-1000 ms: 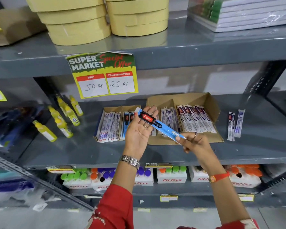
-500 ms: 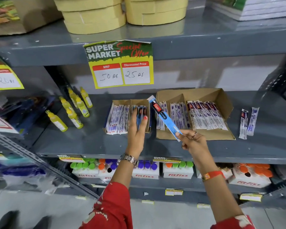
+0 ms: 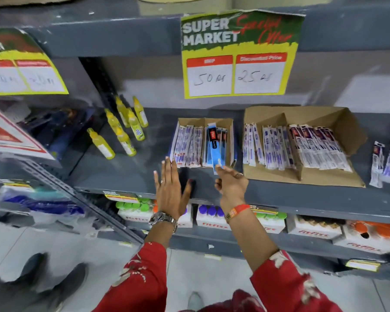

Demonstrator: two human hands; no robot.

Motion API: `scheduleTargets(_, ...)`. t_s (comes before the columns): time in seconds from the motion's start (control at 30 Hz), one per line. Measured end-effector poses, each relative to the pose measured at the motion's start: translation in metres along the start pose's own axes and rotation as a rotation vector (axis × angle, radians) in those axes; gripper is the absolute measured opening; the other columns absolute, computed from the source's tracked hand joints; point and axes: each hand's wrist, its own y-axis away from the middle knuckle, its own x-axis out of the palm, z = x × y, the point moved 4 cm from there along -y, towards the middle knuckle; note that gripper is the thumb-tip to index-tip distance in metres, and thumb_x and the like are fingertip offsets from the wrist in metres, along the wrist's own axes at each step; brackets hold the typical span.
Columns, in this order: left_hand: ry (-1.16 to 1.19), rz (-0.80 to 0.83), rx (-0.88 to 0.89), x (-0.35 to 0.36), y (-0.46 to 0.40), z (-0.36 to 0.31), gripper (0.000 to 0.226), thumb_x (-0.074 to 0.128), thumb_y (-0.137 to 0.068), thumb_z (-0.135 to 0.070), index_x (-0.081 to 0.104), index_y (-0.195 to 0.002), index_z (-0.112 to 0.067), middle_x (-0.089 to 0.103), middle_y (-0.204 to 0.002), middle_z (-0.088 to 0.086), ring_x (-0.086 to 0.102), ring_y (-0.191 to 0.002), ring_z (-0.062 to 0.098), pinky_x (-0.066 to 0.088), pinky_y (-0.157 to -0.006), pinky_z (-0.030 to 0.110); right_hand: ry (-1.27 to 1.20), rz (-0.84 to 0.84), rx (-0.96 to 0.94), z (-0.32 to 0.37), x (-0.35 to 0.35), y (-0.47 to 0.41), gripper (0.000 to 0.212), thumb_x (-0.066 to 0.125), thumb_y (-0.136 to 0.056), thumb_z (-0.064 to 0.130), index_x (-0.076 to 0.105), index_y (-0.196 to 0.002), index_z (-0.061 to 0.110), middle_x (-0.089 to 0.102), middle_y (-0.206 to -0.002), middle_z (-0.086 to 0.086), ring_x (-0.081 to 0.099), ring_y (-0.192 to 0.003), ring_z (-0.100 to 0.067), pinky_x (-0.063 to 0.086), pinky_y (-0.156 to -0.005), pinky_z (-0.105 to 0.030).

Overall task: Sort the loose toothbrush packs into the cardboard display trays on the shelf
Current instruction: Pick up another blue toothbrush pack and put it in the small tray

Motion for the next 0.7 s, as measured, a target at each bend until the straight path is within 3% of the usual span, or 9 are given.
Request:
scheduleTargets(0.17,-0.051,0.024,0.041,0.008,-0.002,0.009,0.074,0.028,-0.089,-0.051,0.014,-0.145,-0.005,0.008,-0.155,0.015,0.012,-0.142,0.027,-0.002,-0.112,0.045,-0.04,-0.156,-0.056,-0.011,0.02,-0.018,0.02,0.067,-0.08,0.001,0.052,-0.07,0.01,0.065,-0.081,-0.011,0.041,-0.022,-0.004,0.034,-0.029,-0.013)
scheduleTargets(0.3,-0.048,0.013,0.048,0.009,-0.002,0.008,0.074,0.027,-0.088,-0.05,0.015,-0.145,-0.005,0.011,-0.154,0.015,0.012,-0.141,0.028,-0.001,-0.112,0.048,-0.107,-0.207,-0.067,-0.02,0.028,-0.025,0.01,0.066,-0.082,0.002,0.057,-0.081,0.006,0.063,-0.072,-0.008,0.045,-0.023,-0.002,0.035,-0.029,-0.012)
scheduleTargets(0.43,-0.036,-0.004,0.061,0.009,-0.002,0.009,0.073,0.029,-0.088,-0.049,0.016,-0.144,-0.004,0.013,-0.153,0.016,0.012,-0.141,0.028,-0.005,-0.112,0.045,-0.106,-0.238,-0.063,-0.018,0.035,-0.03,0.022,0.067,-0.082,0.007,0.054,-0.065,0.009,0.061,-0.061,-0.007,0.049,-0.026,-0.003,0.038,-0.03,-0.014)
scheduleTargets(0.53,-0.009,-0.008,0.062,0.009,-0.003,0.009,0.073,0.032,-0.087,-0.048,0.018,-0.144,-0.005,0.014,-0.154,0.016,0.012,-0.141,0.028,-0.006,-0.112,0.043,-0.076,-0.26,-0.017,-0.017,0.038,-0.033,0.013,0.07,-0.081,0.013,0.063,-0.08,0.001,0.062,-0.058,-0.006,0.051,-0.033,-0.006,0.039,-0.031,-0.015)
scheduleTargets(0.7,0.01,-0.02,0.064,0.009,-0.003,0.01,0.073,0.033,-0.086,-0.047,0.019,-0.144,-0.005,0.014,-0.154,0.015,0.012,-0.142,0.028,-0.008,-0.112,0.041,-0.033,-0.246,0.007,-0.014,0.038,-0.033,0.032,0.076,-0.075,0.019,0.064,-0.098,0.0,0.063,-0.059,-0.004,0.052,-0.037,-0.007,0.037,-0.031,-0.013)
